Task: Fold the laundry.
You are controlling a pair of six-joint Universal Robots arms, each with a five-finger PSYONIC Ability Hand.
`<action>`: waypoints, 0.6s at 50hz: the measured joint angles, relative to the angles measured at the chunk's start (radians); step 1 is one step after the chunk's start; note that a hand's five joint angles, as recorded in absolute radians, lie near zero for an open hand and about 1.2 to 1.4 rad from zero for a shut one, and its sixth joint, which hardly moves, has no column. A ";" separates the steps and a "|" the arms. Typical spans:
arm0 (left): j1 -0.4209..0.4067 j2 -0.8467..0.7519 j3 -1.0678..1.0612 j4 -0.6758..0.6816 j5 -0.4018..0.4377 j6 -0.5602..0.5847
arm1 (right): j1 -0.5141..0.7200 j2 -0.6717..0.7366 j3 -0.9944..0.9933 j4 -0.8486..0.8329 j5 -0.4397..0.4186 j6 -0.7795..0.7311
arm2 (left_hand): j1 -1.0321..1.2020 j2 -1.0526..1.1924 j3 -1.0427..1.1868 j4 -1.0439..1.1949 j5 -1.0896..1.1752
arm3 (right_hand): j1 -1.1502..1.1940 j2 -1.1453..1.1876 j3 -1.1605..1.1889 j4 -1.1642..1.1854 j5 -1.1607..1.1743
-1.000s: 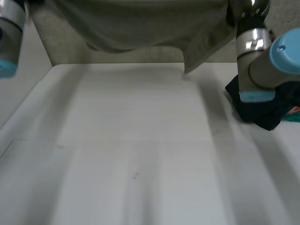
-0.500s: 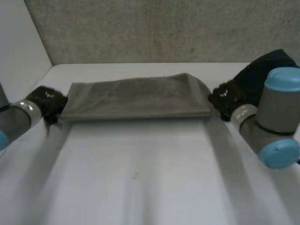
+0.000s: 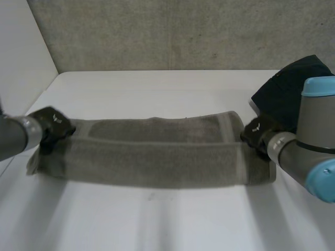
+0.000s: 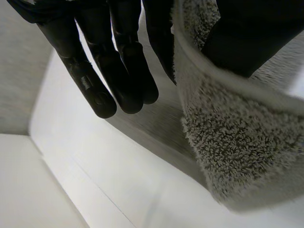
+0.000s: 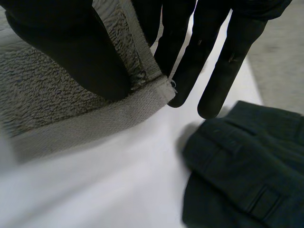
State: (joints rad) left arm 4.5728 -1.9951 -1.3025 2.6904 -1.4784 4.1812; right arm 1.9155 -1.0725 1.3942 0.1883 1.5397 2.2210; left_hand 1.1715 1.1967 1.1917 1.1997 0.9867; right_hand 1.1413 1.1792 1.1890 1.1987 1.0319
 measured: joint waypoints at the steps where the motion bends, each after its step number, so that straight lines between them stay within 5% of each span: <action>1: -0.010 -0.031 0.040 0.018 -0.004 -0.014 | 0.003 0.022 -0.020 -0.031 0.008 0.017 | 0.000 0.000 0.000 0.000 0.000 | 0.000 0.000 0.000 0.000 0.000; 22: -0.091 -0.528 0.740 0.094 -0.089 -0.144 | 0.016 0.437 -0.401 -0.567 0.046 0.071 | -0.001 -0.002 -0.001 0.000 0.000 | -0.036 -0.052 -0.059 -0.064 -0.070; 26: -0.099 -0.579 0.814 0.097 -0.092 -0.155 | 0.017 0.489 -0.435 -0.626 0.041 0.066 | -0.317 -0.313 -0.305 -0.296 -0.260 | -0.617 -0.652 -0.640 -0.623 -0.652; 28: -0.106 -0.601 0.847 0.097 -0.095 -0.162 | 0.017 0.509 -0.448 -0.658 0.045 0.067 | -0.830 -0.748 -0.737 -0.759 -0.717 | -0.870 -0.906 -0.898 -0.905 -0.926; 30: -0.113 -0.608 0.868 0.097 -0.099 -0.172 | 0.016 0.516 -0.454 -0.680 0.055 0.073 | -0.963 -0.921 -0.912 -0.924 -0.872 | -0.923 -0.970 -0.974 -0.975 -0.984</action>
State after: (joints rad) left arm 4.4602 -2.6034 -0.4346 2.7874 -1.5771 4.0095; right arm 1.9314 -0.5569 0.9407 -0.4921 1.5943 2.2937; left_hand 0.2082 0.2754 0.2795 0.2760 0.1149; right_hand 0.2180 0.2089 0.2151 0.2236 0.0482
